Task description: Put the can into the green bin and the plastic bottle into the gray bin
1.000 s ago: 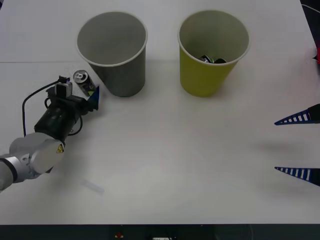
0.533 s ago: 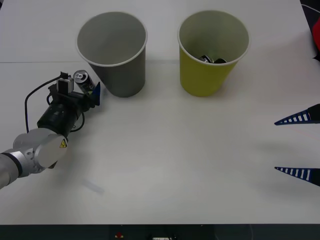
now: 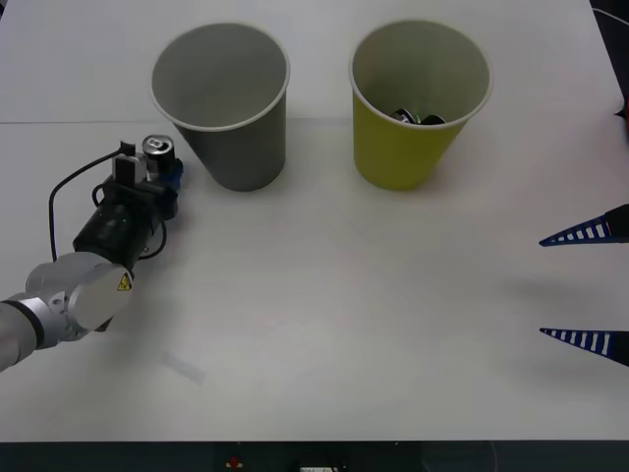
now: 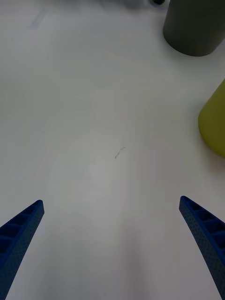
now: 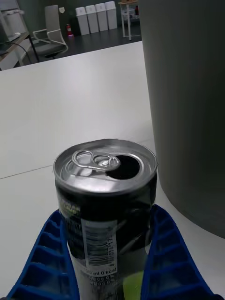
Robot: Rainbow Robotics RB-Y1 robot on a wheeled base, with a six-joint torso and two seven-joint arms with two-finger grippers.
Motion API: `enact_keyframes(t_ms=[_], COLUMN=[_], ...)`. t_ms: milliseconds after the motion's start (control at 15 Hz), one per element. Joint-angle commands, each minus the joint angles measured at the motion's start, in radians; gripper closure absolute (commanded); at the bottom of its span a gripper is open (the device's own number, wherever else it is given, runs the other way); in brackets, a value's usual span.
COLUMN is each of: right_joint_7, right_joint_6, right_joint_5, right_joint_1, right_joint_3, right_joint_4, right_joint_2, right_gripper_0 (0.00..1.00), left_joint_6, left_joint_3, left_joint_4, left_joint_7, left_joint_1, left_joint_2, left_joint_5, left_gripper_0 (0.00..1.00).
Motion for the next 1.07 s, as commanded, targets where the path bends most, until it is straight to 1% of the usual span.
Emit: enact_keyframes(t_ms=[67, 333, 533, 600, 667, 800, 867, 1067], right_joint_7=[0.000, 0.000, 0.000, 0.000, 0.000, 0.000, 0.000, 0.000], right_joint_6=[0.000, 0.000, 0.000, 0.000, 0.000, 0.000, 0.000, 0.000], right_joint_5=[0.000, 0.000, 0.000, 0.000, 0.000, 0.000, 0.000, 0.000], right_joint_1=[0.000, 0.000, 0.000, 0.000, 0.000, 0.000, 0.000, 0.000], right_joint_3=[0.000, 0.000, 0.000, 0.000, 0.000, 0.000, 0.000, 0.000], right_joint_4=[0.000, 0.000, 0.000, 0.000, 0.000, 0.000, 0.000, 0.000], right_joint_2=[0.000, 0.000, 0.000, 0.000, 0.000, 0.000, 0.000, 0.000], right_gripper_0=[0.00, 0.00, 0.00, 0.00, 0.00, 0.00, 0.00, 0.00], left_joint_6=[0.000, 0.000, -0.001, -0.021, -0.077, -0.179, -0.255, -0.436], left_joint_3=[0.002, 0.002, 0.006, 0.020, 0.069, 0.169, 0.236, 0.391], left_joint_4=[0.001, -0.015, -0.085, -0.116, -0.186, -0.328, -0.426, -0.650], left_joint_7=[-0.003, -0.004, -0.003, -0.003, -0.004, -0.046, -0.050, -0.061], left_joint_1=[0.000, 0.008, 0.043, 0.061, 0.100, 0.180, 0.236, 0.379], left_joint_2=[0.007, 0.036, 0.082, 0.100, 0.134, 0.189, 0.229, 0.309], left_joint_5=[-0.003, -0.054, -0.064, -0.067, -0.081, -0.093, -0.100, -0.100], left_gripper_0=[1.00, 1.00, 1.00, 1.00, 1.00, 1.00, 1.00, 1.00])
